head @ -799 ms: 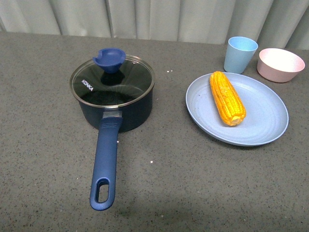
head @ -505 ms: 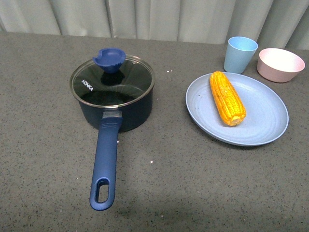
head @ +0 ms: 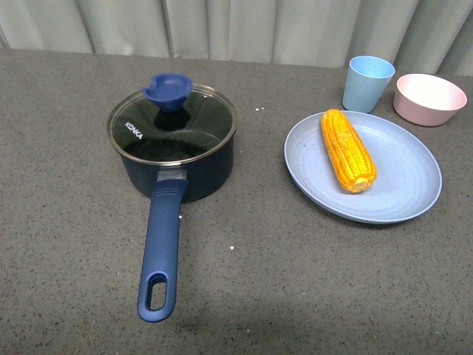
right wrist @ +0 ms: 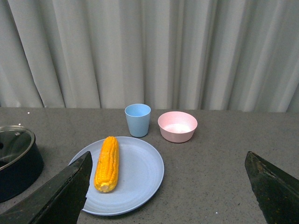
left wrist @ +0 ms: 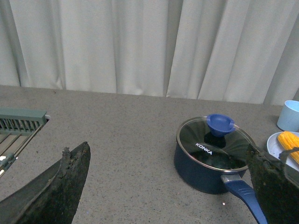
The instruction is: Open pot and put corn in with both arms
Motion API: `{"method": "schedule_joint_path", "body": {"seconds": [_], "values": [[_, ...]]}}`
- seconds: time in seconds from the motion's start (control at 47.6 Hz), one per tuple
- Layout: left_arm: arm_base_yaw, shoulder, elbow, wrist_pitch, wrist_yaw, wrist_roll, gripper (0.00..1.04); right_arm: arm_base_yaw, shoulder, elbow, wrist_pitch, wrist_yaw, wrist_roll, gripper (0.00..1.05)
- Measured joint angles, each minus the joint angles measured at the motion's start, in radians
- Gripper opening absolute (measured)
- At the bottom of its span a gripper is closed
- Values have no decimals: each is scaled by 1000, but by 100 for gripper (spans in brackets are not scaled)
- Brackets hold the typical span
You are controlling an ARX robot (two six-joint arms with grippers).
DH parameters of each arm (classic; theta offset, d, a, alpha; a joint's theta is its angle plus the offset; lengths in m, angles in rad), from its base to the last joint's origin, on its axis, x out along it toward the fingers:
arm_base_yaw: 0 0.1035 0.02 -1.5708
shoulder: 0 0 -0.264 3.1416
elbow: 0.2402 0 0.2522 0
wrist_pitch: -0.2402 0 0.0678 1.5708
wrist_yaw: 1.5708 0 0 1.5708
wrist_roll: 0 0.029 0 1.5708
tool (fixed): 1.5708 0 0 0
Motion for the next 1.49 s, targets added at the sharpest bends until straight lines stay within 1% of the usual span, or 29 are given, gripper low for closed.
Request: {"method": "schedule_joint_path", "body": {"seconds": [0.757,0.799,0.82,0.862,0.904,1.009,1.051,1.114,1.157,1.22,1.283,1.346,1.493], "values": [[0,0,0,0,0,0,98,0,0,0,0,0,0,96],[-6,12,6,-26,-16,-6,98,0,0,0,0,0,0,96],[-15,39,21,-74,-32,-12,98,0,0,0,0,0,0,96],[-34,114,27,-83,-32,-27,98,0,0,0,0,0,0,96],[-61,198,27,-34,-29,-41,98,0,0,0,0,-1,0,96],[-140,434,34,204,-68,-66,98,0,0,0,0,0,0,96],[-179,598,46,365,-95,-79,98,0,0,0,0,0,0,96],[-218,805,80,549,-115,-94,98,0,0,0,0,0,0,96],[-246,974,122,684,-111,-97,98,0,0,0,0,0,0,96],[-271,1164,183,812,-94,-103,98,0,0,0,0,0,0,96],[-283,1316,251,886,-94,-103,98,0,0,0,0,0,0,96],[-291,1430,311,925,-94,-103,98,0,0,0,0,0,0,96],[-309,1617,429,953,-85,-102,98,0,0,0,0,0,0,96]]}}
